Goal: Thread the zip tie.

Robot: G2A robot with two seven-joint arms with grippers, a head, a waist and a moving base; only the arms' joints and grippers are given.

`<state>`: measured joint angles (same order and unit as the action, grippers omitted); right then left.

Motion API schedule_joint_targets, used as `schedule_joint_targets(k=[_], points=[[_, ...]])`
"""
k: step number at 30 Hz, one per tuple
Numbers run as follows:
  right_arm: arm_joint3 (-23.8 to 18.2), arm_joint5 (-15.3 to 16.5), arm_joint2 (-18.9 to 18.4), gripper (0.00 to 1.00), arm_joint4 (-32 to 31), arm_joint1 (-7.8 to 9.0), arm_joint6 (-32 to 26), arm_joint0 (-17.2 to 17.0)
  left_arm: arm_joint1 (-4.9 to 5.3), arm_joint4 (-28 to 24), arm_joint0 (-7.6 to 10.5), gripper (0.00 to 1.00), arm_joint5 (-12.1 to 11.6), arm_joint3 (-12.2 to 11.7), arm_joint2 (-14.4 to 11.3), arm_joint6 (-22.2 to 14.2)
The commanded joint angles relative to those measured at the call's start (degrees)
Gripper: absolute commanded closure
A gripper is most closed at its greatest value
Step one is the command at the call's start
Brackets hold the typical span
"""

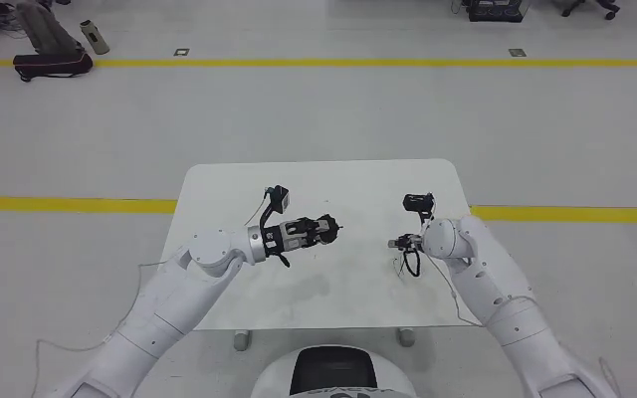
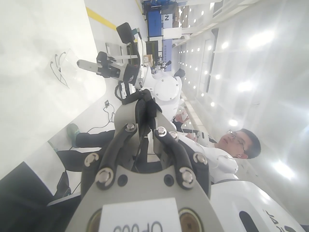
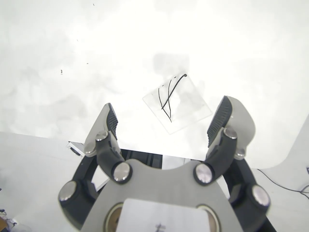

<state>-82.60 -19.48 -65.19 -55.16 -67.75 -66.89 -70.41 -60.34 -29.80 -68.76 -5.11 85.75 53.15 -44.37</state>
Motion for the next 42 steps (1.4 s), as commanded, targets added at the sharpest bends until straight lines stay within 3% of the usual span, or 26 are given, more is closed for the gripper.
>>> schedule_joint_targets(k=[1,6,8,15,22,30,35,42], points=[[0.0,0.0,-0.2,0.0,-0.1,-0.07,0.2,-0.1,0.0,0.0,0.0,1.0,0.0,0.0,0.0,0.0],[0.0,0.0,-0.2,0.0,-0.1,-0.07,0.2,-0.1,0.0,0.0,0.0,1.0,0.0,0.0,0.0,0.0],[-0.1,0.8,0.2,0.0,-0.5,-0.14,3.2,-1.0,0.0,0.0,0.0,1.0,0.0,0.0,0.0,0.0],[1.6,3.6,3.5,0.0,-0.5,-0.83,5.5,-0.8,0.0,0.0,0.0,1.0,0.0,0.0,0.0,0.0],[4.3,4.0,5.1,0.0,0.8,-1.58,6.0,1.2,0.0,0.0,0.0,1.0,0.0,0.0,0.0,0.0],[4.5,4.0,4.9,0.0,0.9,-1.59,7.3,0.9,0.0,0.0,0.0,1.0,0.0,0.0,0.0,0.0],[4.4,0.1,4.7,0.0,-0.9,-1.64,5.5,0.9,0.0,0.0,0.0,1.0,0.0,0.0,0.0,0.0],[4.6,0.0,4.2,0.0,-0.4,-1.85,4.6,0.9,0.0,0.0,0.0,1.0,0.0,0.0,0.0,0.0]])
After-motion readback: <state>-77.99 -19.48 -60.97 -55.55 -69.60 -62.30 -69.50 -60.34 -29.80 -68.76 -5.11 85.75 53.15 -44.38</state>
